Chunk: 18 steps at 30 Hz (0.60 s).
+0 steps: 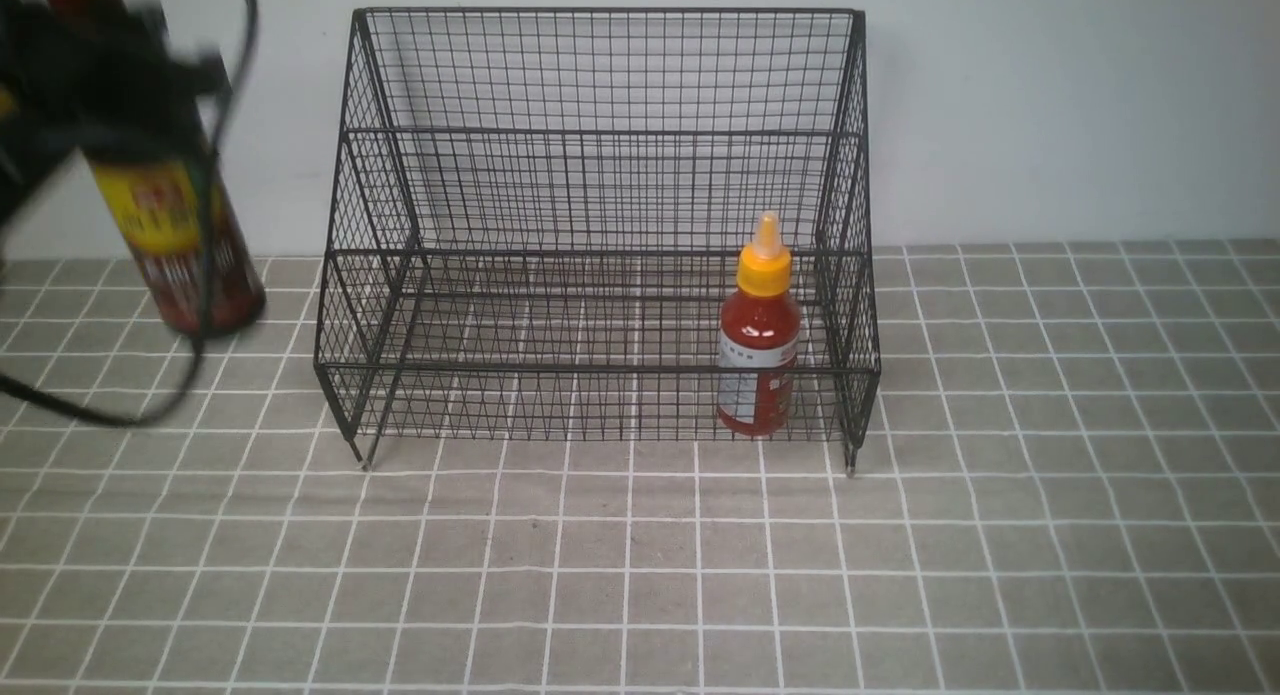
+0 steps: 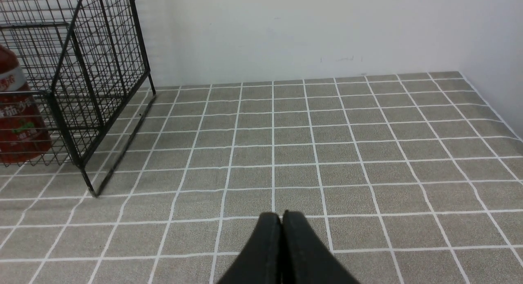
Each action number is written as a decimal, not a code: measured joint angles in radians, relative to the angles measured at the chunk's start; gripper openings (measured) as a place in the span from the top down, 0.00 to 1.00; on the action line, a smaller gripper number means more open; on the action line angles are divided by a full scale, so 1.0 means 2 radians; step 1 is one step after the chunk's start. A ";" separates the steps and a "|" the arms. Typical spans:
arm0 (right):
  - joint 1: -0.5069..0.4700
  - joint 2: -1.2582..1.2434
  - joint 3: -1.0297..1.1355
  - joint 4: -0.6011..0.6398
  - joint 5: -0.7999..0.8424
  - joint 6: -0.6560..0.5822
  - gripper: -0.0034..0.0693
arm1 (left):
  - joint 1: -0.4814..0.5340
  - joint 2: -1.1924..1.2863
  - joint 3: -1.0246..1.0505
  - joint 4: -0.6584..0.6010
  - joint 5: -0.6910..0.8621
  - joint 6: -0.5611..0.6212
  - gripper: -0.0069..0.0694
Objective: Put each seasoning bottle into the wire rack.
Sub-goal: Use the left arm to put the condiment bottle back on the shelf
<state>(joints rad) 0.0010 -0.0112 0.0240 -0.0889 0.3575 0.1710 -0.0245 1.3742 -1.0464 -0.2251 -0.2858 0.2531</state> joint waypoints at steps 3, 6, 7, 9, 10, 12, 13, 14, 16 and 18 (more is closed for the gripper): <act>0.000 0.000 0.000 0.000 0.000 0.000 0.97 | -0.006 -0.001 -0.038 0.004 0.019 -0.001 0.57; 0.000 0.000 0.000 0.000 0.000 0.000 0.97 | -0.027 -0.001 -0.080 0.007 0.046 -0.001 0.57; 0.000 0.000 0.000 0.000 0.000 0.000 0.97 | -0.035 -0.001 -0.089 0.008 0.051 -0.001 0.57; 0.000 0.000 0.000 0.000 0.000 0.000 0.97 | -0.055 0.002 -0.109 0.008 0.055 -0.003 0.57; 0.000 0.000 0.000 0.000 0.000 0.000 0.97 | -0.066 0.005 -0.117 0.008 0.055 -0.004 0.57; 0.000 0.000 0.000 0.000 0.000 0.000 0.97 | -0.083 0.011 -0.133 0.008 0.055 -0.004 0.57; 0.000 0.000 0.000 0.000 0.000 0.000 0.97 | -0.091 0.016 -0.143 0.008 0.053 -0.005 0.57; 0.000 0.000 0.000 0.000 0.000 0.000 0.97 | -0.103 0.026 -0.155 0.008 0.051 -0.006 0.57; 0.000 0.000 0.000 0.000 0.000 0.000 0.97 | -0.111 0.039 -0.163 0.008 0.049 -0.006 0.57; 0.000 0.000 0.000 0.000 0.000 0.000 0.97 | -0.120 0.062 -0.172 0.008 0.048 -0.006 0.57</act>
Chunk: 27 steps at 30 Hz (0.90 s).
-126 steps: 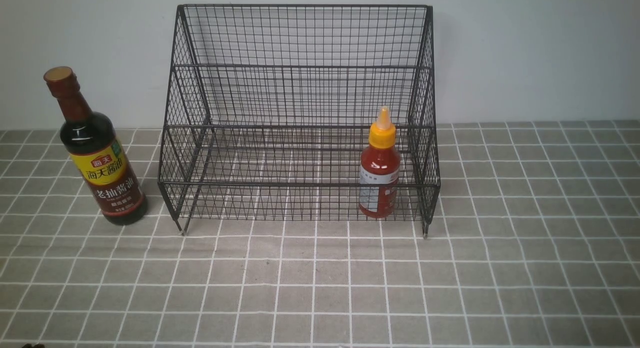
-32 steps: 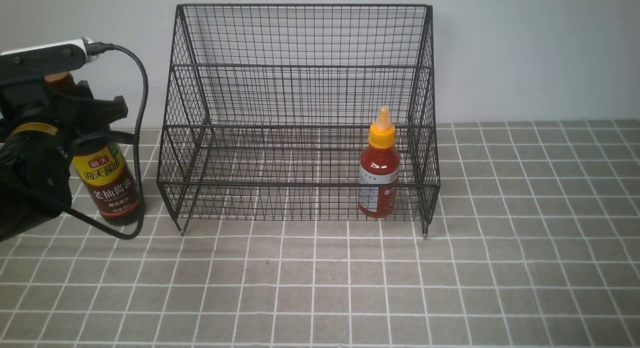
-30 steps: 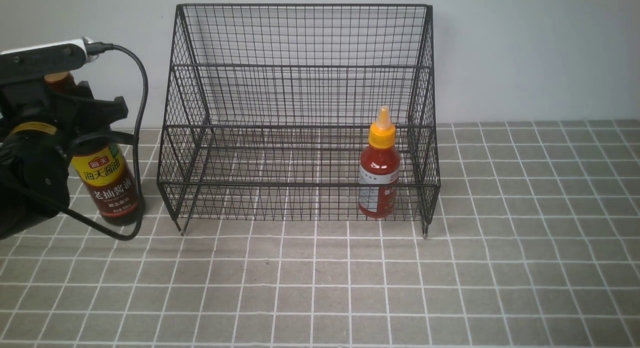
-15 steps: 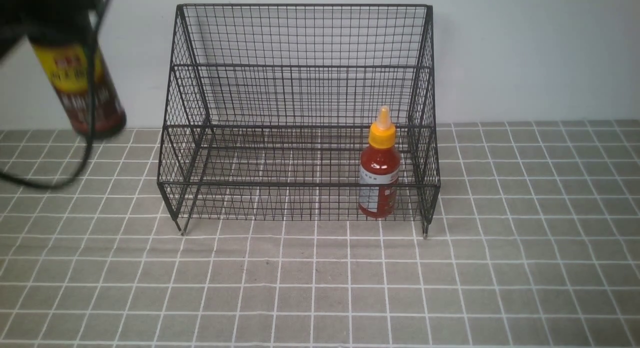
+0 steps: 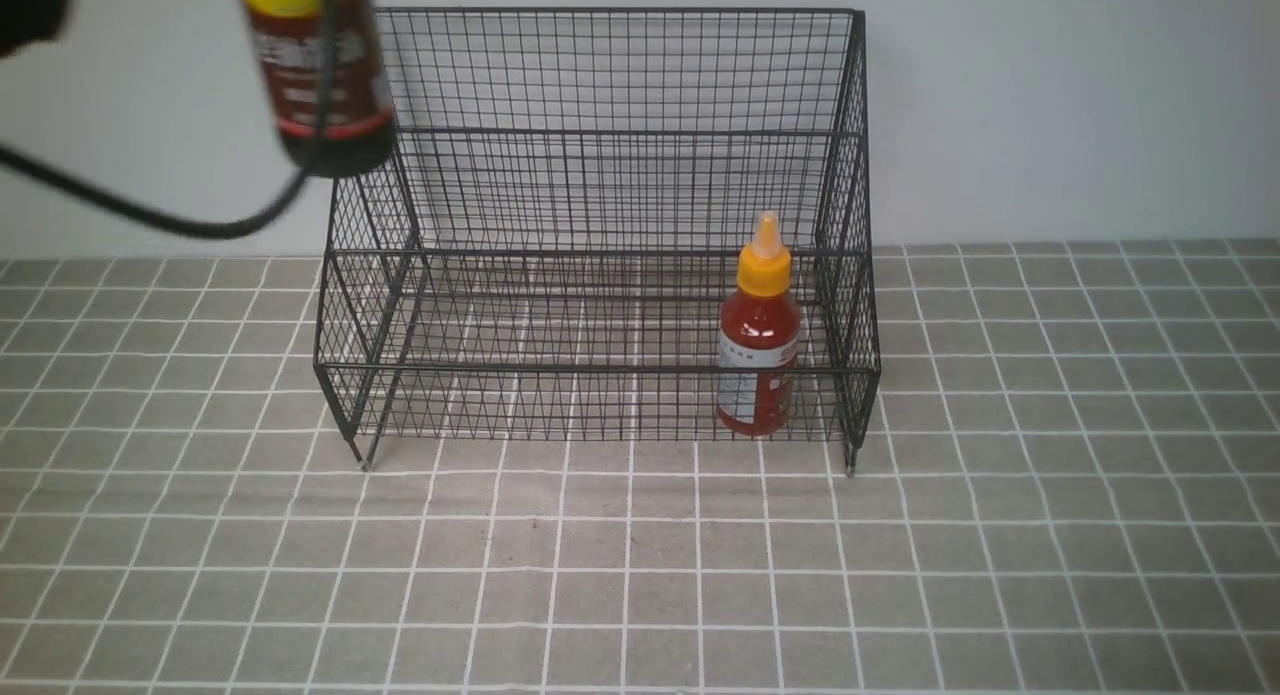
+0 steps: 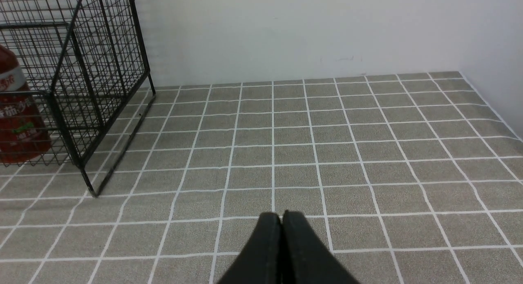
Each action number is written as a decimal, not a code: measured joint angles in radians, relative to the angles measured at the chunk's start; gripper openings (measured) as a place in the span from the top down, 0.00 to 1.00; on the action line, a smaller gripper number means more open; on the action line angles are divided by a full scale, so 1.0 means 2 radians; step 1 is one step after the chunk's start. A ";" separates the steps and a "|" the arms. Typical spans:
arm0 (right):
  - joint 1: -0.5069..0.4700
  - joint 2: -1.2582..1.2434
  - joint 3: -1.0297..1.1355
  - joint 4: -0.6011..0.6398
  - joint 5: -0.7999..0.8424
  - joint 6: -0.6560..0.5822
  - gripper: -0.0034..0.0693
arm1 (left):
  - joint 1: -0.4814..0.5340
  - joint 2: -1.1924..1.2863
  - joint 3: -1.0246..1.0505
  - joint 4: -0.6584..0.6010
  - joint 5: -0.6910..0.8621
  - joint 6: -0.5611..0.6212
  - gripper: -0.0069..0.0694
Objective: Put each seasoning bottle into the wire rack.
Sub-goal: Use the left arm to put the condiment bottle back on the shelf
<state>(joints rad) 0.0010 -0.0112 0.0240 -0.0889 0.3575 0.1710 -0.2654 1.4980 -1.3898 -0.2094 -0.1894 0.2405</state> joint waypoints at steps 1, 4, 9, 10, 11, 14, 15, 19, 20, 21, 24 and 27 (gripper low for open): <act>0.000 0.000 0.000 0.000 0.000 0.000 0.97 | -0.003 0.007 -0.001 0.000 -0.001 0.000 0.57; 0.000 0.000 0.000 0.000 0.000 0.000 0.97 | -0.008 0.039 -0.001 0.000 -0.003 0.000 0.57; 0.000 0.000 0.000 0.000 0.000 0.000 0.97 | -0.013 0.087 -0.001 0.000 -0.007 0.000 0.57; 0.000 0.000 0.000 0.000 0.000 0.000 0.97 | -0.013 0.094 -0.001 0.000 -0.005 0.000 0.57; 0.000 0.000 0.000 0.000 0.000 0.000 0.97 | -0.013 0.094 -0.001 0.000 -0.005 -0.001 0.57; 0.000 0.000 0.000 0.000 0.000 0.000 0.97 | -0.013 0.103 -0.001 0.000 0.010 -0.003 0.57; 0.000 0.000 0.000 0.000 0.000 0.000 0.97 | -0.013 0.106 -0.001 0.000 0.023 -0.007 0.57; 0.000 0.000 0.000 0.000 0.000 0.000 0.97 | -0.013 0.119 -0.001 0.002 0.092 -0.021 0.57; 0.000 0.000 0.000 0.000 0.000 0.000 0.97 | -0.013 0.120 -0.001 0.002 0.095 -0.021 0.57; 0.000 0.000 0.000 0.000 0.000 0.000 0.97 | -0.013 0.122 -0.001 0.003 0.108 -0.021 0.57; 0.000 0.000 0.000 0.000 0.000 0.000 0.97 | -0.013 0.132 -0.001 0.004 0.141 -0.022 0.57; 0.000 0.000 0.000 0.000 0.000 0.000 0.97 | -0.013 0.133 -0.001 0.006 0.146 -0.023 0.57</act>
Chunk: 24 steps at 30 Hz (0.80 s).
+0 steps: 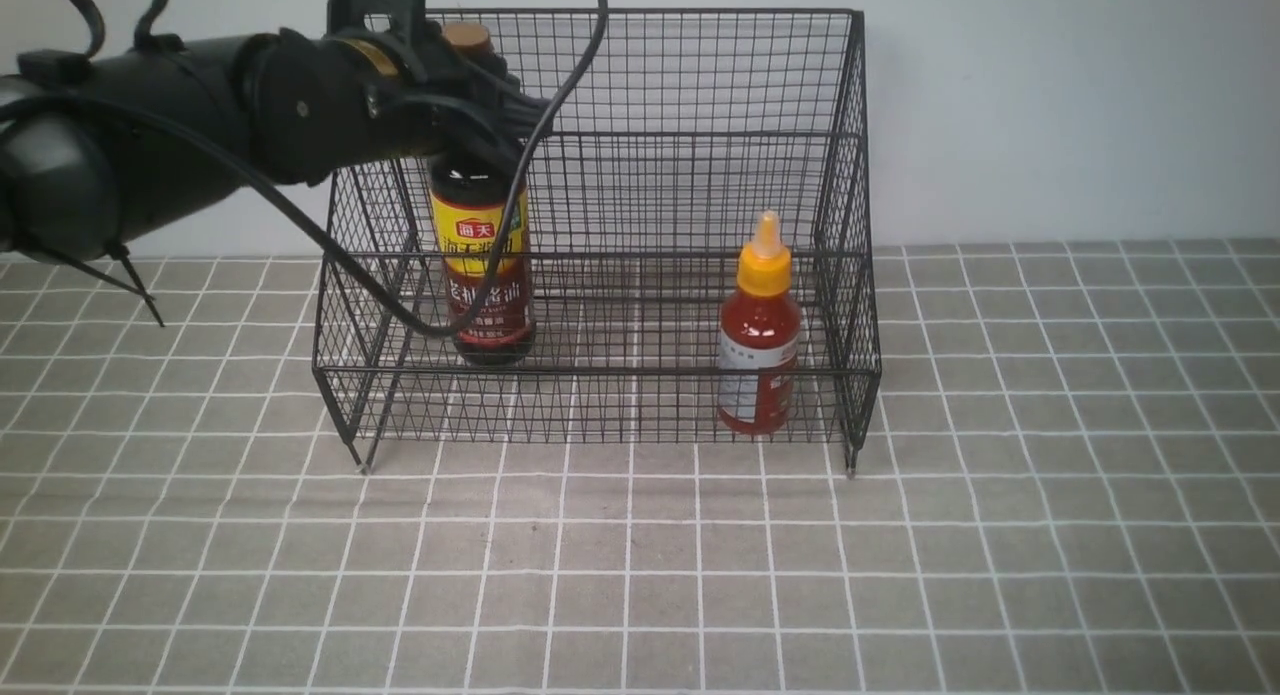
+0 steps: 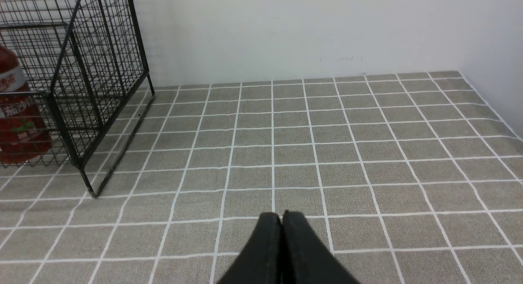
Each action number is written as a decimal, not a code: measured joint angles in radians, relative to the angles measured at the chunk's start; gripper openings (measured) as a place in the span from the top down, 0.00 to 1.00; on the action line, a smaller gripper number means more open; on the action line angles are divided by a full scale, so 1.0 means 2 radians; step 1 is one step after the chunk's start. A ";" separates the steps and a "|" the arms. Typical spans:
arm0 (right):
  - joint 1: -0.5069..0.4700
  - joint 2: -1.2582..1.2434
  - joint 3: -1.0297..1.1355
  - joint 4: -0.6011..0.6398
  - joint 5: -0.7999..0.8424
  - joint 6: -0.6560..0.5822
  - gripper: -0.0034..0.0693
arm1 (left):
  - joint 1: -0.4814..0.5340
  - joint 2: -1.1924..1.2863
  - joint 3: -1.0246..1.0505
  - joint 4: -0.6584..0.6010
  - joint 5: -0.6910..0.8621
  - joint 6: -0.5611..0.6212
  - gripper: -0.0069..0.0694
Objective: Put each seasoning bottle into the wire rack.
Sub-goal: Use the left arm to put the condiment bottle back on the shelf
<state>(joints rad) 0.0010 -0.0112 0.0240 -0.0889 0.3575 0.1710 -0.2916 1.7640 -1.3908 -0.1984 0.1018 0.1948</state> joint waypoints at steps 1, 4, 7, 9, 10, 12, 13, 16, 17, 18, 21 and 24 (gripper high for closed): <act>0.000 0.000 0.000 0.000 0.000 0.000 0.97 | 0.000 0.000 0.000 0.000 0.000 0.000 0.57; 0.000 0.000 0.000 0.000 0.000 0.000 0.97 | 0.000 0.000 0.000 0.000 0.002 0.000 0.56; 0.000 0.000 0.000 0.000 0.000 0.000 0.97 | 0.000 -0.006 -0.001 0.000 0.002 0.000 0.46; 0.000 0.000 0.000 0.000 0.000 0.000 0.97 | 0.000 -0.012 -0.002 0.000 0.002 0.000 0.39; 0.000 0.000 0.000 0.000 0.000 0.000 0.97 | 0.000 -0.013 -0.002 0.000 0.002 0.000 0.37; 0.000 0.000 0.000 0.000 0.000 0.000 0.97 | 0.000 -0.024 -0.003 0.000 0.007 0.000 0.29; 0.000 0.000 0.000 0.000 0.000 0.000 0.97 | 0.000 -0.033 -0.003 0.000 0.013 0.000 0.28; 0.000 0.000 0.000 0.000 0.000 0.000 0.97 | 0.000 -0.058 -0.003 0.000 0.042 0.001 0.26; 0.000 0.000 0.000 0.000 0.000 0.000 0.97 | 0.000 -0.070 -0.003 0.000 0.053 0.001 0.26; 0.000 0.000 0.000 0.000 0.000 0.000 0.97 | 0.000 -0.082 -0.003 0.000 0.073 0.001 0.26; 0.000 0.000 0.000 0.000 0.000 0.000 0.97 | 0.000 -0.117 -0.003 0.001 0.120 0.002 0.30; 0.000 0.000 0.000 0.000 0.000 0.000 0.97 | 0.000 -0.176 -0.002 0.002 0.222 -0.001 0.53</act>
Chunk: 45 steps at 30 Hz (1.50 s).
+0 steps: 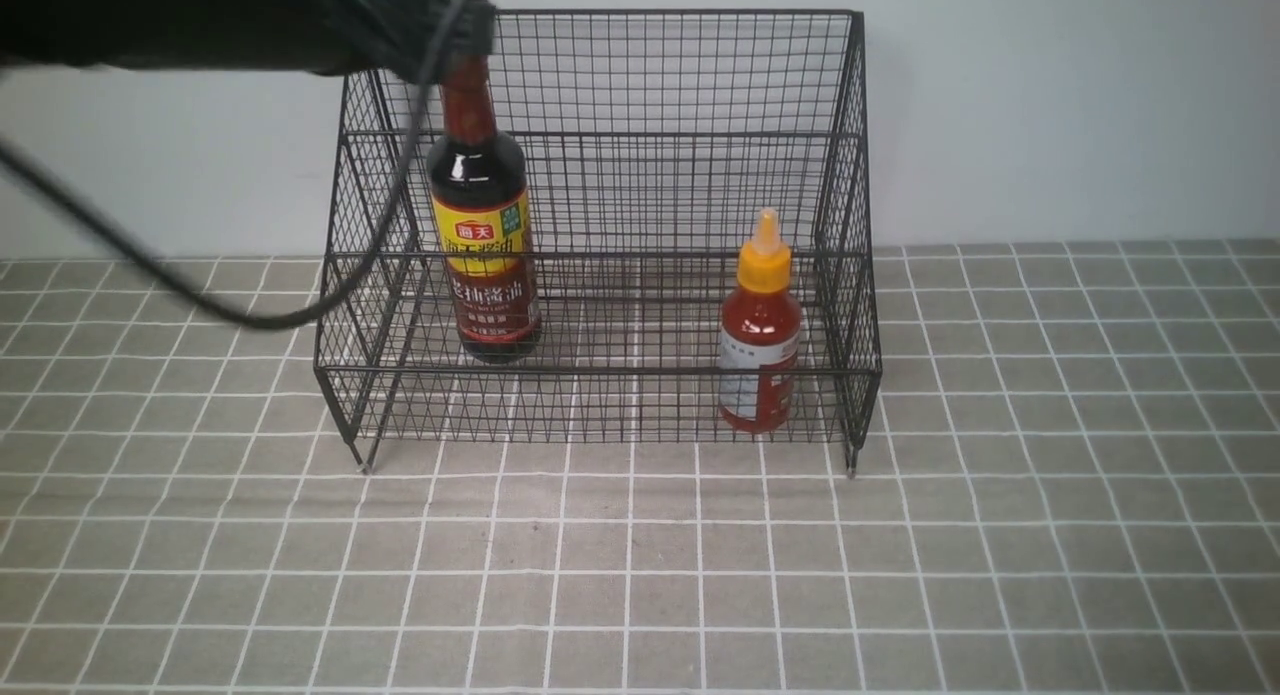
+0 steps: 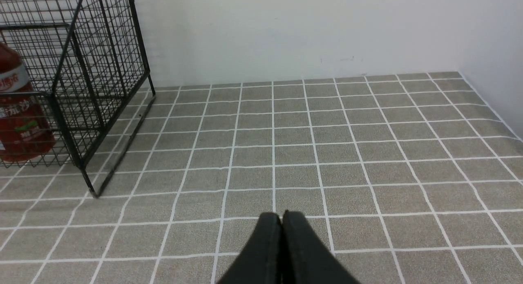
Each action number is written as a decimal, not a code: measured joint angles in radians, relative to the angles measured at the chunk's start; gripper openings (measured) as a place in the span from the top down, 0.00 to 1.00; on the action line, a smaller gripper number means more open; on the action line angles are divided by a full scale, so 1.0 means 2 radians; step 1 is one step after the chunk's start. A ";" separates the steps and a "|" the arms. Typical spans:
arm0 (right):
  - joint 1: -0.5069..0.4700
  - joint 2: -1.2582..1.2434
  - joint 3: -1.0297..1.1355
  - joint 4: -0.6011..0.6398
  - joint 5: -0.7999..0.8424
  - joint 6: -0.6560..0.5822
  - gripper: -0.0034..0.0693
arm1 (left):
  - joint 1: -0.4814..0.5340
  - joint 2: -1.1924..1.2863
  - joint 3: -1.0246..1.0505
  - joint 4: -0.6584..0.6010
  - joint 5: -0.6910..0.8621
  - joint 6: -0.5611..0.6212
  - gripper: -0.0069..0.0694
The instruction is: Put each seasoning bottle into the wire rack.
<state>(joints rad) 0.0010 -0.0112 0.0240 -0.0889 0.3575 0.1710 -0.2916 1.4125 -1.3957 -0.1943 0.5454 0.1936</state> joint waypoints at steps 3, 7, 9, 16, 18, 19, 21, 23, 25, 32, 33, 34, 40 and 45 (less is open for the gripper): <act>0.000 0.000 0.000 0.000 0.000 0.000 0.97 | 0.000 -0.047 0.018 0.000 0.044 -0.013 0.78; 0.000 0.000 0.000 0.000 0.000 0.000 0.97 | 0.000 -0.113 0.078 -0.006 0.066 -0.026 0.90; 0.000 0.000 0.000 0.000 0.000 0.000 0.97 | 0.000 -0.135 0.102 -0.009 0.067 -0.026 0.91; 0.000 0.000 0.000 0.000 0.000 0.000 0.97 | 0.000 -0.270 0.225 -0.031 0.071 -0.026 0.92; 0.000 0.000 0.000 0.000 0.000 0.000 0.97 | 0.000 -0.300 0.239 -0.036 0.084 -0.026 0.92; 0.000 0.000 0.000 0.000 0.000 0.000 0.97 | 0.000 -0.310 0.244 -0.038 0.091 -0.026 0.92; 0.000 0.000 0.000 0.000 0.000 0.000 0.97 | 0.000 -0.326 0.248 -0.040 0.110 -0.026 0.92; 0.000 0.000 0.000 0.000 0.000 0.000 0.97 | 0.000 -0.342 0.248 -0.040 0.127 -0.026 0.92; 0.000 0.000 0.000 0.000 0.000 0.000 0.97 | 0.000 -0.354 0.248 -0.040 0.140 -0.024 0.92; 0.000 0.000 0.000 0.000 0.000 0.000 0.97 | 0.000 -0.402 0.248 -0.013 0.133 -0.020 0.92; 0.000 0.000 0.000 0.000 0.000 0.000 0.97 | 0.000 -0.414 0.249 -0.005 0.129 -0.022 0.92; 0.000 0.000 0.000 0.000 0.000 0.000 0.97 | 0.000 -0.428 0.251 0.006 0.125 -0.024 0.92; 0.000 0.000 0.000 0.000 0.000 -0.001 0.97 | 0.006 -0.508 0.350 0.094 0.052 -0.064 0.92; 0.000 0.000 0.000 0.000 0.000 -0.001 0.97 | 0.035 -0.599 0.489 0.153 -0.028 -0.097 0.92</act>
<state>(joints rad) 0.0010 -0.0119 0.0240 -0.0889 0.3575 0.1683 -0.2218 0.2139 -0.4177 0.1124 0.4889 0.0000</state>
